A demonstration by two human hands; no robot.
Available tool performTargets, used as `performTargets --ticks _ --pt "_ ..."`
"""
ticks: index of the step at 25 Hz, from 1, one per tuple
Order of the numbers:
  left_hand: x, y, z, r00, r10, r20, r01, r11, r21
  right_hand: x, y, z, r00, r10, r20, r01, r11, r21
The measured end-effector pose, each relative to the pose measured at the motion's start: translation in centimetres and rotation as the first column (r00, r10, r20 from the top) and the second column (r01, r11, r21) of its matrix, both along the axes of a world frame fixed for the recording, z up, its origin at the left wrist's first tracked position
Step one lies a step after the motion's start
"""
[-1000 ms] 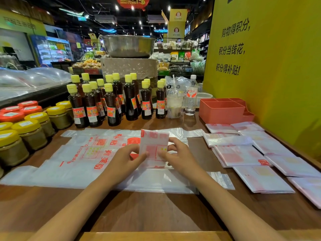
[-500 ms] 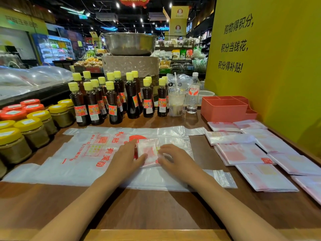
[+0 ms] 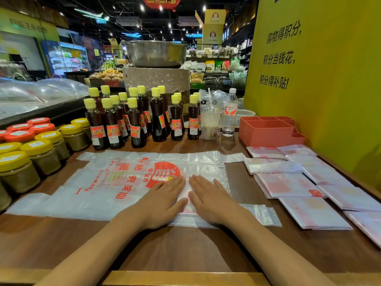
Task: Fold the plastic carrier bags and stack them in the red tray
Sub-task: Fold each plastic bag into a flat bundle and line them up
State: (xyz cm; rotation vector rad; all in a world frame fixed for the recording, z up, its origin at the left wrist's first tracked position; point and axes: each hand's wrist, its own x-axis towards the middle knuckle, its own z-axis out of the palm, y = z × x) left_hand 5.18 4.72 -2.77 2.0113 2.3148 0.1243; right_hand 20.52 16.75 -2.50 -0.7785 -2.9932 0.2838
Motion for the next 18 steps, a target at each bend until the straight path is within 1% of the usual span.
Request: performTargets --ticks 6,8,9,10,12,14,15,17,18 --pt "-0.1 0.3 0.8 0.997 0.004 -0.073 -0.011 0.995 -0.095 -0.4 0.3 0.4 0.993 0.005 0.114 -0.007 1.000 0.017" --pt "-0.2 0.3 0.7 0.998 0.014 -0.056 -0.019 0.996 -0.092 -0.4 0.1 0.6 0.994 0.003 0.110 -0.005 1.000 0.017" --pt "-0.1 0.2 0.5 0.999 0.021 -0.036 -0.024 0.997 -0.070 -0.3 -0.1 0.5 0.997 -0.007 0.081 0.005 1.000 0.024" --pt "0.0 0.0 0.1 0.999 0.034 -0.013 -0.034 0.999 -0.033 -0.1 -0.5 0.2 0.999 -0.027 0.029 0.026 0.999 0.030" --pt "-0.1 -0.2 -0.3 0.997 0.077 0.001 -0.077 0.992 0.100 0.2 -0.8 -0.1 0.992 -0.078 -0.101 0.080 0.997 0.020" --pt "-0.4 0.0 -0.1 0.988 0.127 -0.092 -0.099 0.960 0.261 0.5 -0.4 0.3 0.971 -0.121 -0.208 0.120 0.993 -0.020" --pt "-0.4 0.0 0.2 0.980 0.145 -0.136 -0.096 0.944 0.315 0.7 -0.1 0.6 0.955 -0.153 -0.255 0.149 0.988 -0.035" --pt "-0.3 0.0 0.6 0.978 0.164 -0.129 -0.105 0.920 0.378 1.2 0.5 1.1 0.927 -0.218 -0.304 0.204 0.976 -0.078" --pt "-0.1 0.0 0.7 0.981 0.169 -0.098 -0.119 0.914 0.389 1.4 0.8 1.2 0.924 -0.253 -0.288 0.226 0.966 -0.124"
